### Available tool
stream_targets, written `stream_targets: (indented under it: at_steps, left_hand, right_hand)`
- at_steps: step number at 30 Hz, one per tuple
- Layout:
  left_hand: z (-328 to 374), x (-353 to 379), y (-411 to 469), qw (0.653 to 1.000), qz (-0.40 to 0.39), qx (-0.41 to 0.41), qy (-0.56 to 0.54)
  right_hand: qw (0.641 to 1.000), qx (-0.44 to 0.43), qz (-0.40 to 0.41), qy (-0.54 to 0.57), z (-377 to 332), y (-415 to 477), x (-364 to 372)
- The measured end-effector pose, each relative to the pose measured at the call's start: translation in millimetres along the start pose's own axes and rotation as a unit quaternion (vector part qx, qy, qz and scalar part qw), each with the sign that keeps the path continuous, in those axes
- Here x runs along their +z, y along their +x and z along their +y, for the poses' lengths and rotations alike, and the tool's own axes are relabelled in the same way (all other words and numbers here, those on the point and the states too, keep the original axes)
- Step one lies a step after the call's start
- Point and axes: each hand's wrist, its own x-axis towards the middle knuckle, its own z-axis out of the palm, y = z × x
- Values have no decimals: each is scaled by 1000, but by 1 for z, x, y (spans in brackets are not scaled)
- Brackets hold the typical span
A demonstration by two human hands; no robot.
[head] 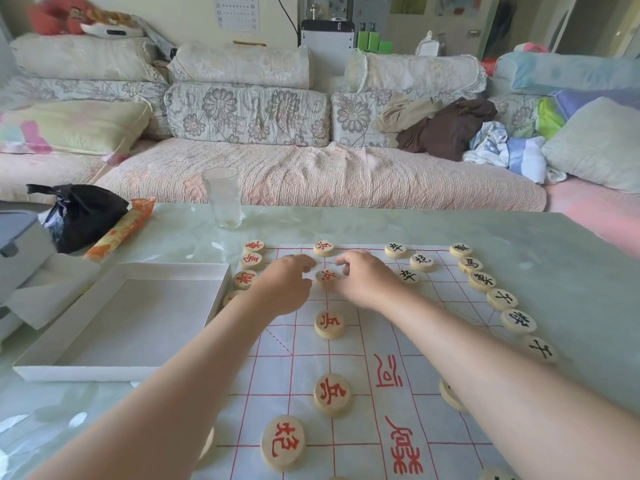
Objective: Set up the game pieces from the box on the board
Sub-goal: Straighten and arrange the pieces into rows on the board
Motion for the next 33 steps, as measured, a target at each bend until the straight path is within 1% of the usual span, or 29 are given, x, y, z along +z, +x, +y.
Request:
stream_targets:
  at_steps: [3,6,9,11,14,16,21,28,33]
  left_hand:
    - [-5,6,9,1000,-20,8,-12]
    - [-9,9,16,999,-26,6,-34]
    - [-12,10,18,999,-21,1,-35]
    - [-11,11,17,1000,-14,13,-15]
    - [-10,12,16,1000,-3,22,-6]
    - [-9,13,16,1000,-1,23,-11]
    - [-9,15,17,1000,3,24,-3]
    - [-7,22,21,999,22,27,-33]
    - [-7,23,25,999,17,33,-39]
  right_hand:
    - [999,8,7,-36,0,11,12]
    - [998,-20,3,-55,-3,17,15]
    - [995,-76,-48,-33,-1,21,9]
    - [993,-91,-70,-10,0,20,3]
    - [996,-74,-43,-1,0,20,3]
    - [997,-75,-33,-14,1,21,7]
    - [996,-83,-43,-1,4,19,4]
    - [995,-84,-43,-8,7,19,4]
    - [996,-79,-38,-3,6,18,3]
